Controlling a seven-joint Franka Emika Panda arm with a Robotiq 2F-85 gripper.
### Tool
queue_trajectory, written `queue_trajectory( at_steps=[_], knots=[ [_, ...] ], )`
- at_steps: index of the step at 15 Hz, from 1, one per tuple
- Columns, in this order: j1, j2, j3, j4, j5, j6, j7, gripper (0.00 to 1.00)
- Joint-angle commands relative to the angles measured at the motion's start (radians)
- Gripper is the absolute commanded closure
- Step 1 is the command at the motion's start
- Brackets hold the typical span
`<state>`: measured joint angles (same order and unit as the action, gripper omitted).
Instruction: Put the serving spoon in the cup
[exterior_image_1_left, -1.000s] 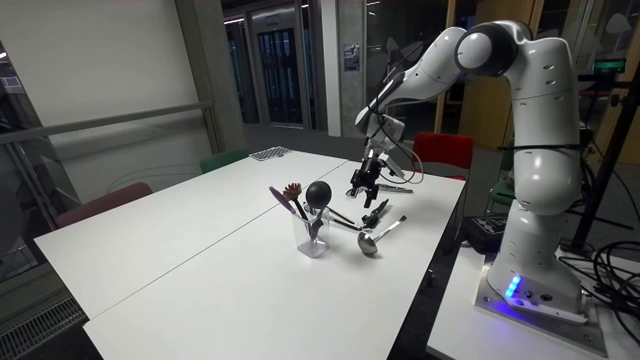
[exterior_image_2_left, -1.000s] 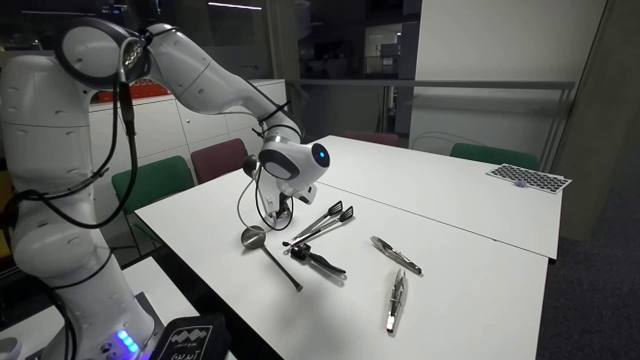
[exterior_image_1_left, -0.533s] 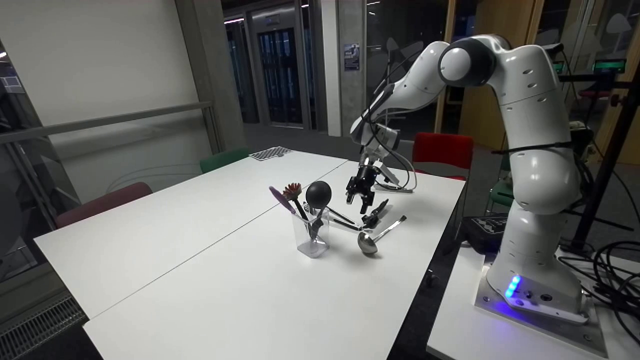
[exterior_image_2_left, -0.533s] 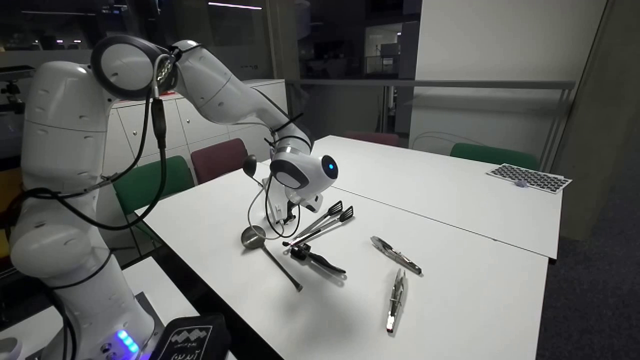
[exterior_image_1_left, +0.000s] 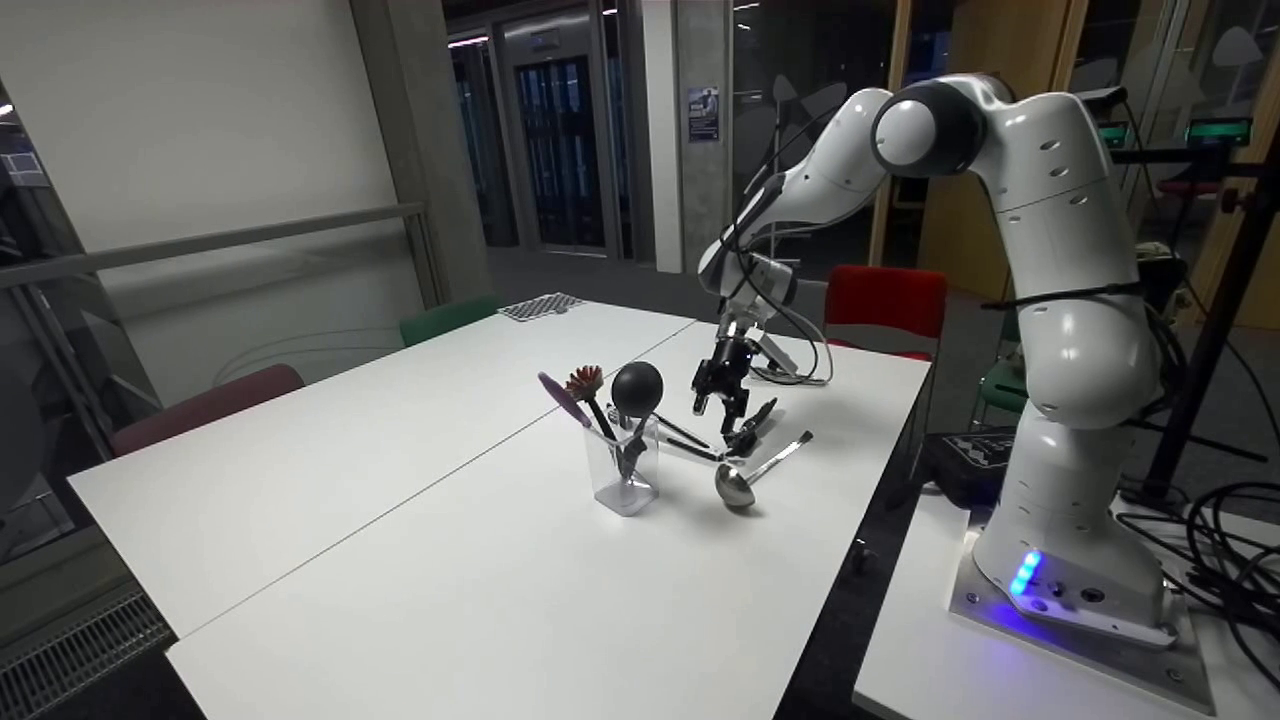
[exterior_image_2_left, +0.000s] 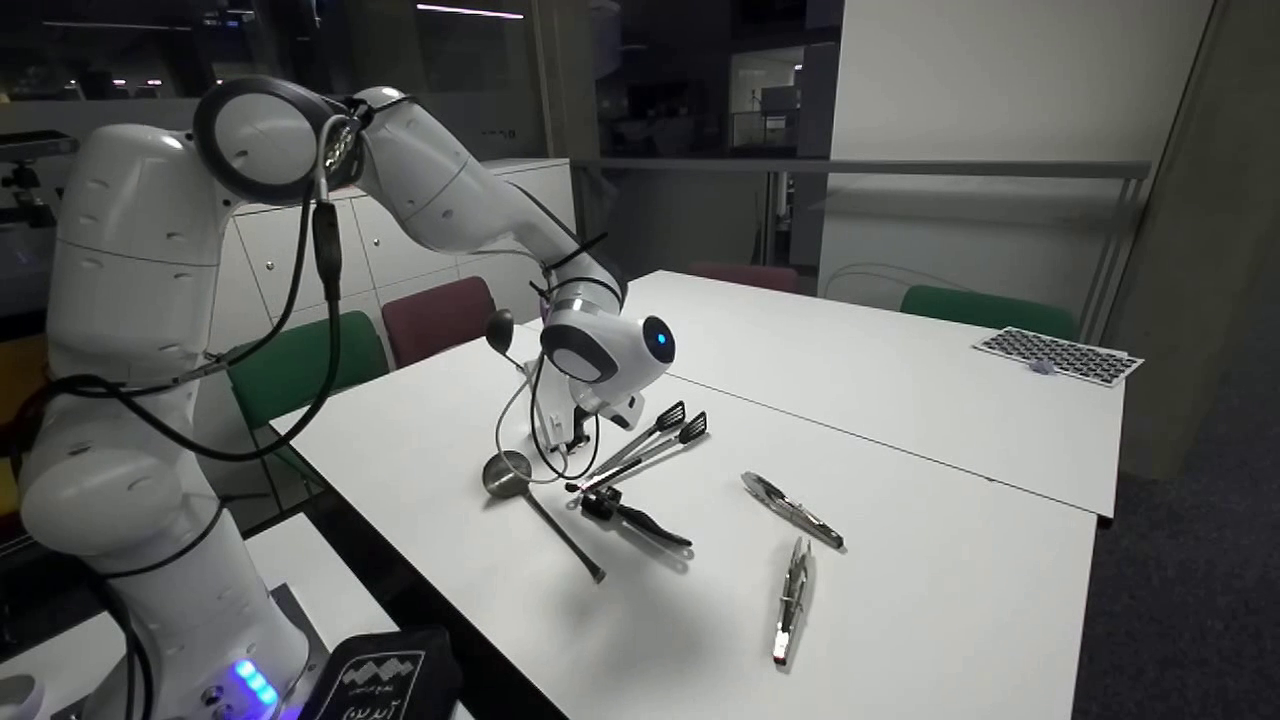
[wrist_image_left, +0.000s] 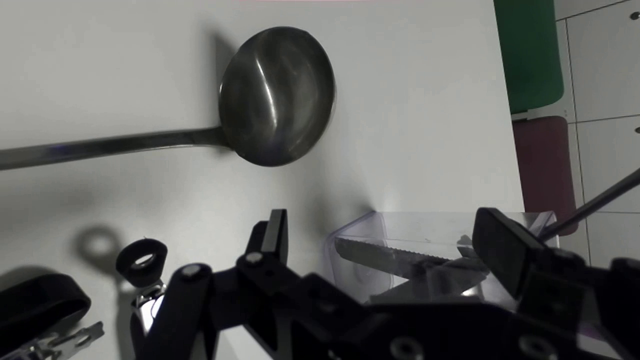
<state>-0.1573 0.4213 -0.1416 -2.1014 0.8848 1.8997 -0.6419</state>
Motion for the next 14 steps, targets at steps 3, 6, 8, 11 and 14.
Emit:
queue_trajectory(
  at_steps=[3,6,8,11,14],
  knots=[
    [-0.023,0.077,0.042,0.009,0.004,0.021,-0.017,0.0],
    [-0.026,0.106,0.059,0.0,0.018,0.041,-0.031,0.0],
    [-0.033,0.116,0.073,-0.005,0.041,0.052,-0.046,0.0],
    [-0.041,0.119,0.088,-0.015,0.096,0.049,-0.095,0.0],
    [-0.036,0.122,0.088,-0.017,0.128,0.038,-0.132,0.0]
  ],
)
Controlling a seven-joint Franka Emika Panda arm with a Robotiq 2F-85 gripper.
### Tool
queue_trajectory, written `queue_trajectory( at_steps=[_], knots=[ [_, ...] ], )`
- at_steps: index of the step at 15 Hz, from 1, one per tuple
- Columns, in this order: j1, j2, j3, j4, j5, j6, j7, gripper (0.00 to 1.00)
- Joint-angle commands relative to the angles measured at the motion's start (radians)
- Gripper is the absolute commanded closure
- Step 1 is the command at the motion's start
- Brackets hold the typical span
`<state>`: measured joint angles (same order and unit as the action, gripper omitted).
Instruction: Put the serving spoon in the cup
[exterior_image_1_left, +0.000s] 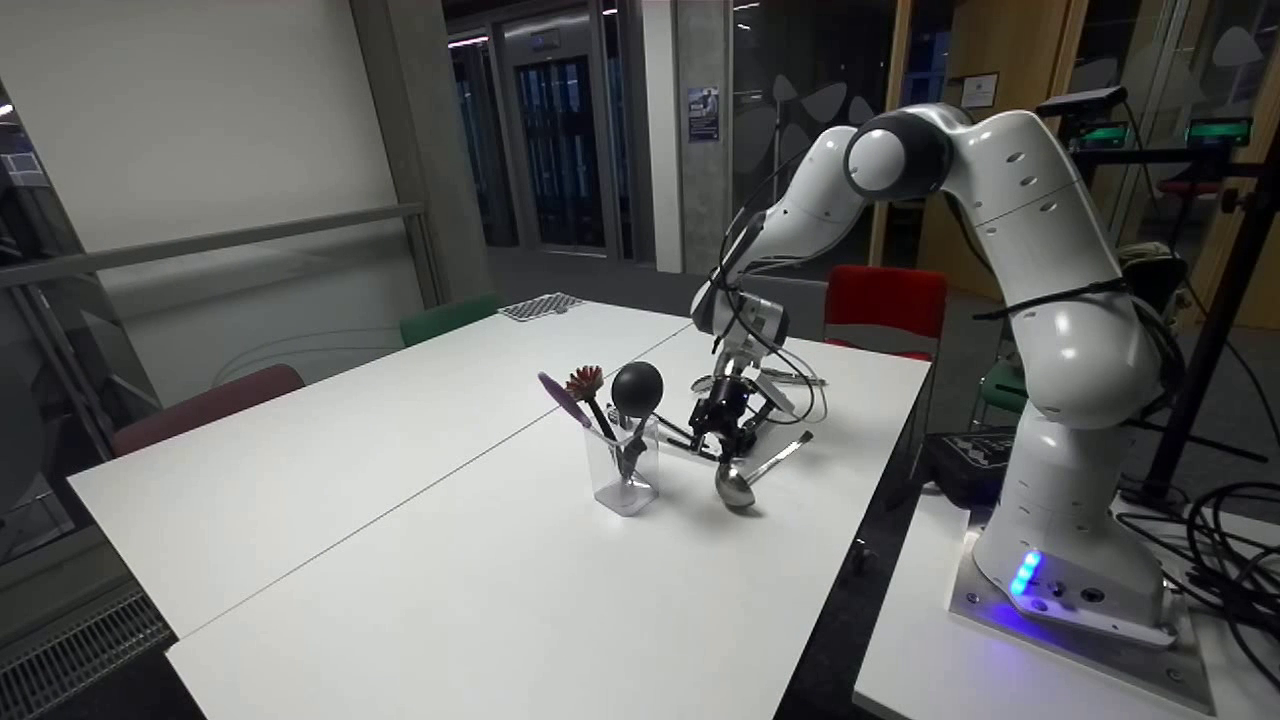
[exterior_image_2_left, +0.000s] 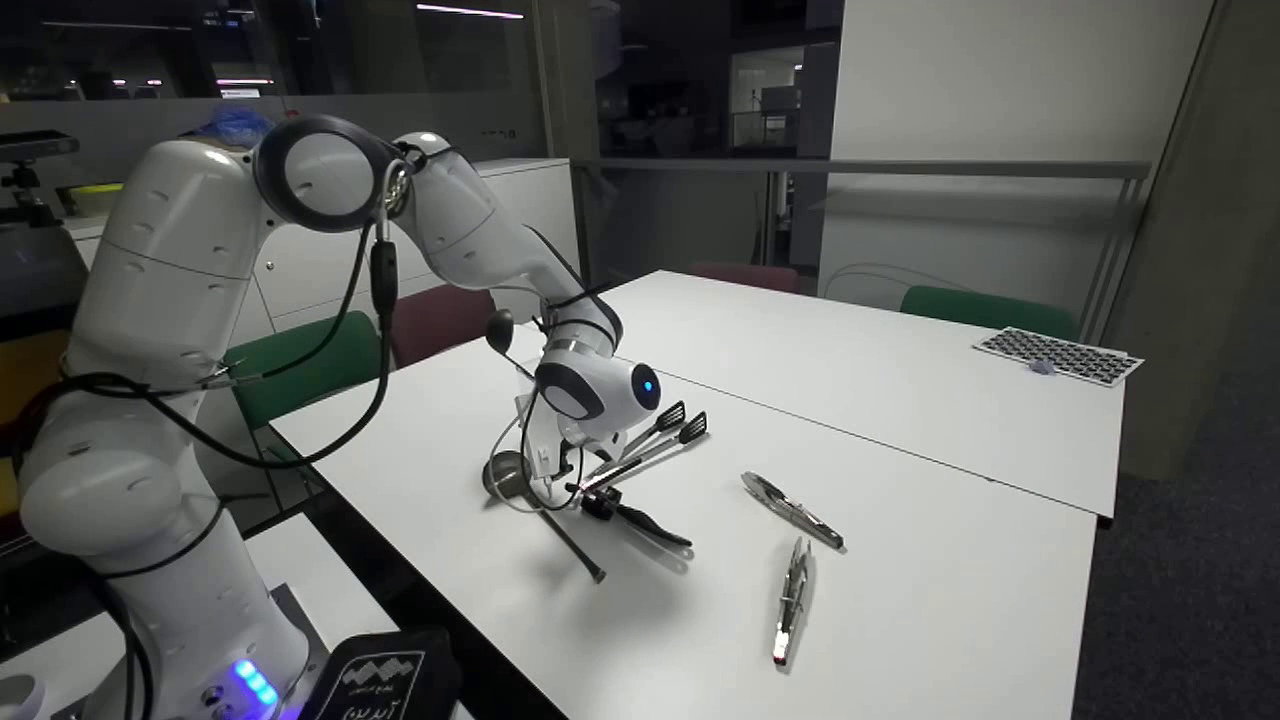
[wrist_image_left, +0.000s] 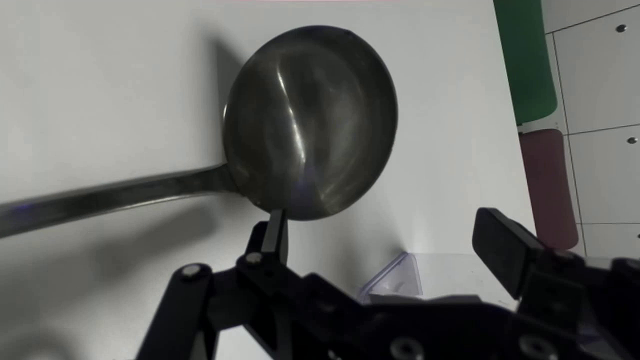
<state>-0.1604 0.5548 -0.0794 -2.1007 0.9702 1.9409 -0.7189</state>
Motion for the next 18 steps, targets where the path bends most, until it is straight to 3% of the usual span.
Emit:
queue_trajectory(
  at_steps=[1,18],
  knots=[
    [-0.029,-0.01,0.025,-0.018,0.048,-0.002,-0.062,0.0],
    [-0.005,-0.072,0.011,-0.154,0.034,0.033,-0.164,0.0]
  ],
)
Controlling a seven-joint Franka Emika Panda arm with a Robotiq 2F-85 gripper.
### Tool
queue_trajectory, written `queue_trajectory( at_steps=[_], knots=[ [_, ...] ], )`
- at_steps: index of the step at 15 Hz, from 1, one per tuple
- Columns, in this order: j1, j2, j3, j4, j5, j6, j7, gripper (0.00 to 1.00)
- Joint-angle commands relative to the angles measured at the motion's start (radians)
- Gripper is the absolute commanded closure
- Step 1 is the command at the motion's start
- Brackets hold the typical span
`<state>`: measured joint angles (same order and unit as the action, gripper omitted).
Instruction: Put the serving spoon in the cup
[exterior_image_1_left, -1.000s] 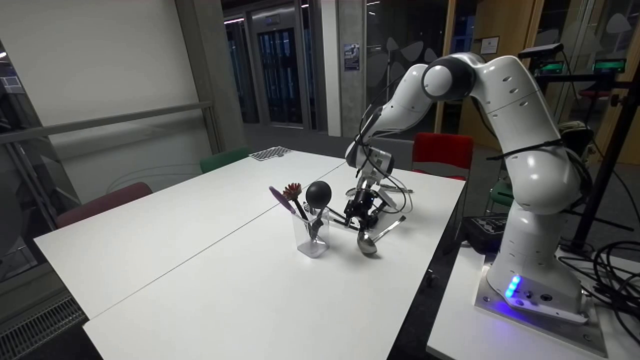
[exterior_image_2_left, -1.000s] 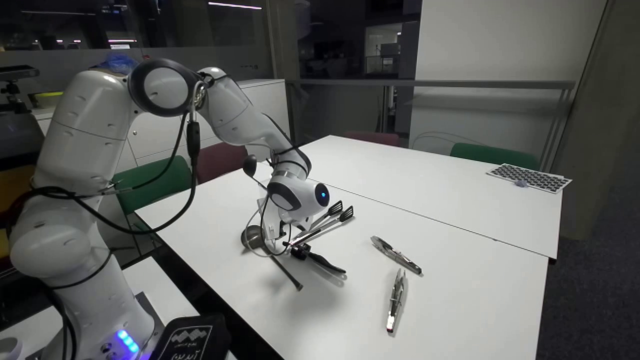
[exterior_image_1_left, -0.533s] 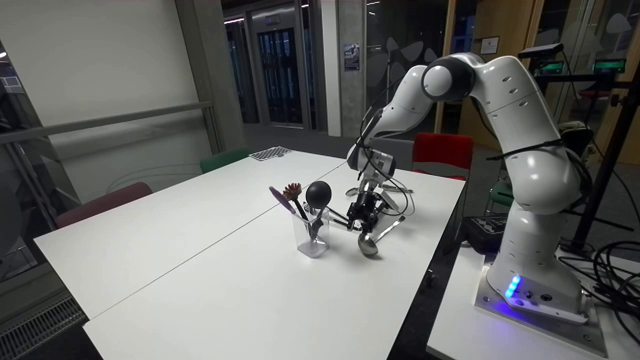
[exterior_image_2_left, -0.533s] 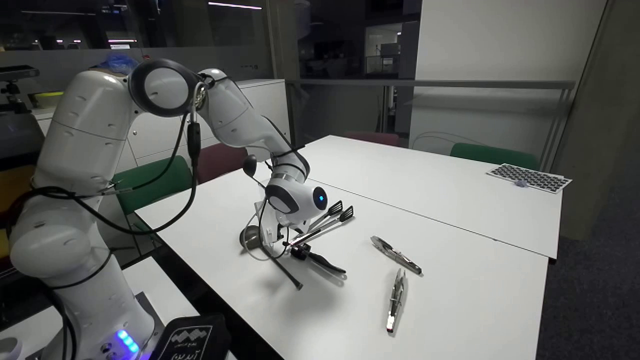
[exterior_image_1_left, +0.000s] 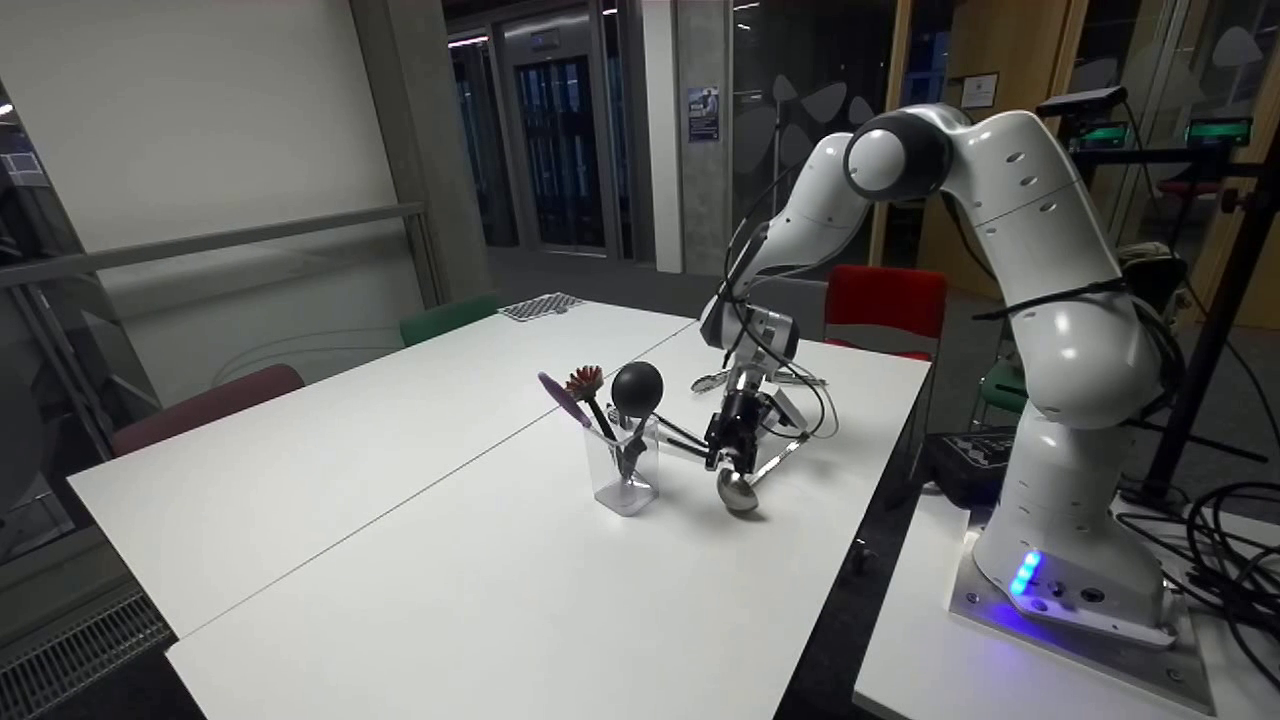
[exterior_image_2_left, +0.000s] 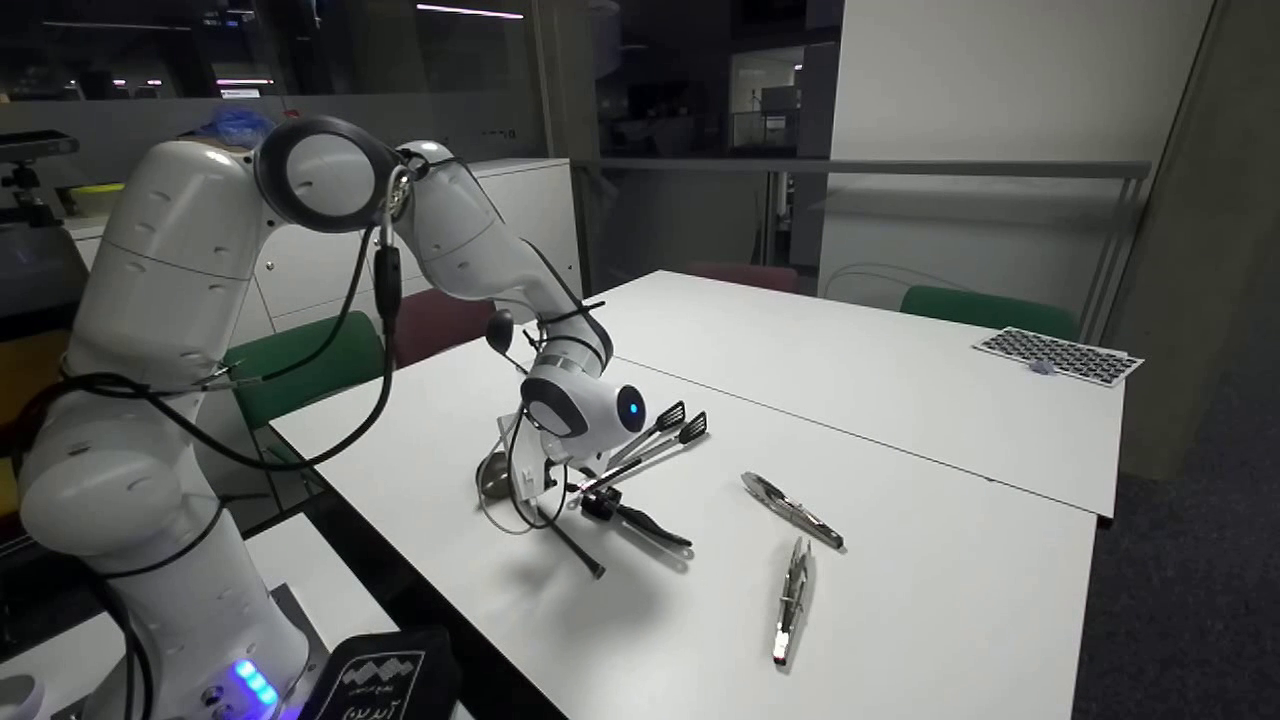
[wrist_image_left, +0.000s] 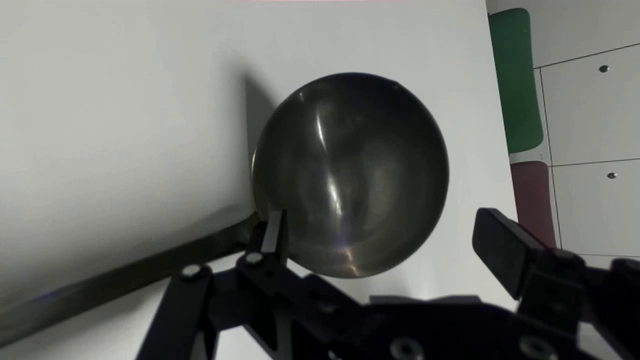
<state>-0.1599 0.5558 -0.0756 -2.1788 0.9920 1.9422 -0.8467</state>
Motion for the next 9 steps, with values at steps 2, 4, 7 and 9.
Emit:
queue_trajectory(
  at_steps=[2,4,7,9],
  knots=[
    [0.002,-0.094,0.007,-0.099,0.011,0.045,-0.045,0.0],
    [0.01,-0.118,0.009,-0.121,0.01,0.064,-0.04,0.0],
    [0.025,-0.166,0.016,-0.153,0.009,0.09,-0.033,0.0],
    [0.034,-0.194,0.02,-0.169,0.008,0.103,-0.028,0.0]
  ],
)
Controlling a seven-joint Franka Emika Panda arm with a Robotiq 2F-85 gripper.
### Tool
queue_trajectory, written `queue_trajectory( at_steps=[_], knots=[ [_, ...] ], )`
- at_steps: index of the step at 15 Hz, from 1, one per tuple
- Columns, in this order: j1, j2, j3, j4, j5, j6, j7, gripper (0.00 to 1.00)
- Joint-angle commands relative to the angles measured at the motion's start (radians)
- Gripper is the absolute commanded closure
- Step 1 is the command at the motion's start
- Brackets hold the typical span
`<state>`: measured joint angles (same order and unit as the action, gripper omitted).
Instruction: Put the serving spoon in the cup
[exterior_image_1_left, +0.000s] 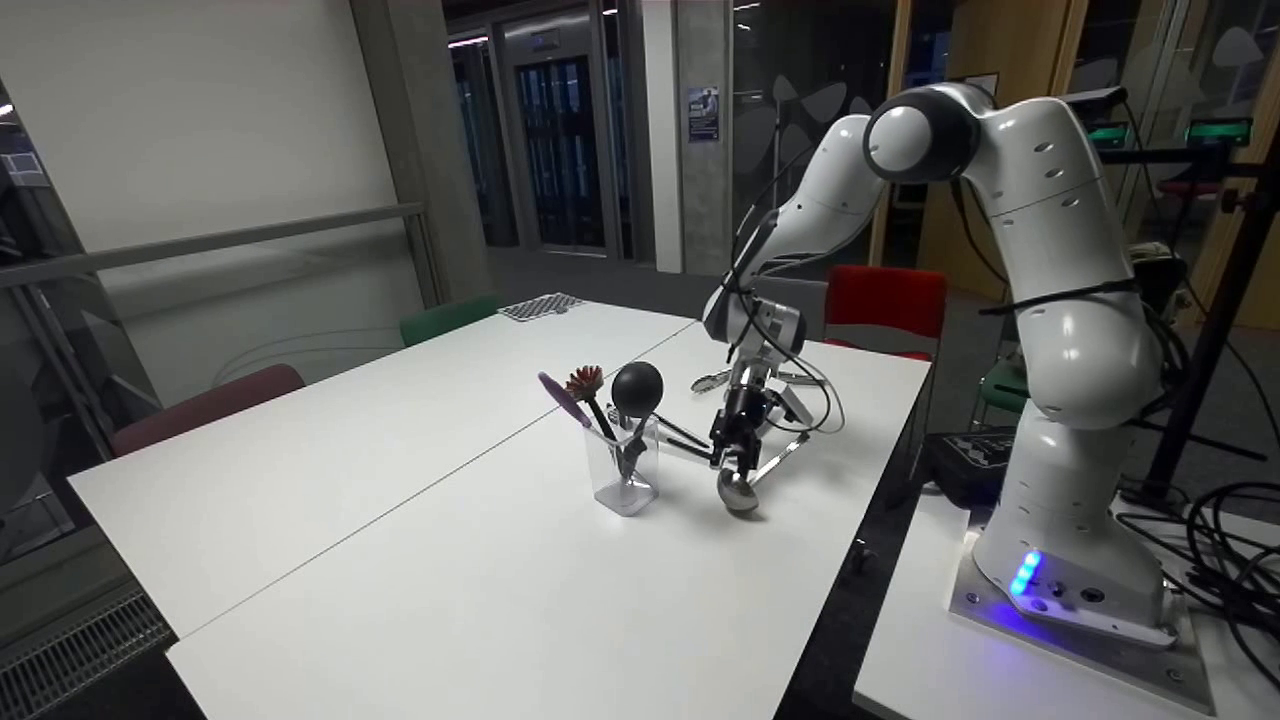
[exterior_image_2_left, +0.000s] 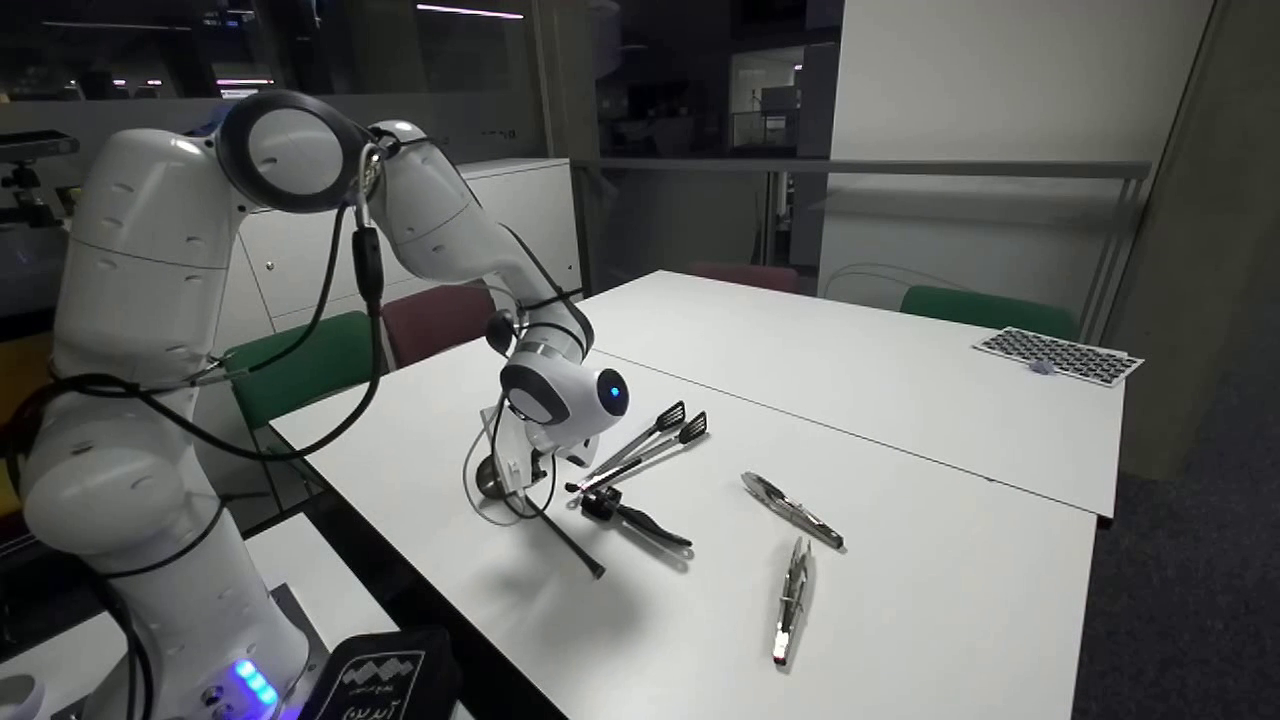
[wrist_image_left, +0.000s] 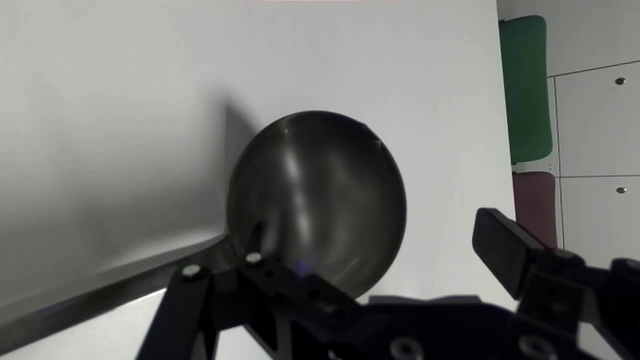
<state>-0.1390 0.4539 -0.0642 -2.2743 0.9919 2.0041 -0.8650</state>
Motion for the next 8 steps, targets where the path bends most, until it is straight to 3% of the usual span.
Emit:
queue_trajectory(
  at_steps=[1,5,6,8],
  knots=[
    [0.018,-0.103,0.011,-0.079,0.008,0.044,-0.009,0.0],
    [0.028,-0.128,0.016,-0.08,0.002,0.026,-0.013,0.0],
    [0.024,-0.127,0.018,-0.075,-0.005,0.011,-0.021,0.25],
    [0.018,-0.125,0.02,-0.072,-0.006,-0.001,-0.03,0.32]
  ],
)
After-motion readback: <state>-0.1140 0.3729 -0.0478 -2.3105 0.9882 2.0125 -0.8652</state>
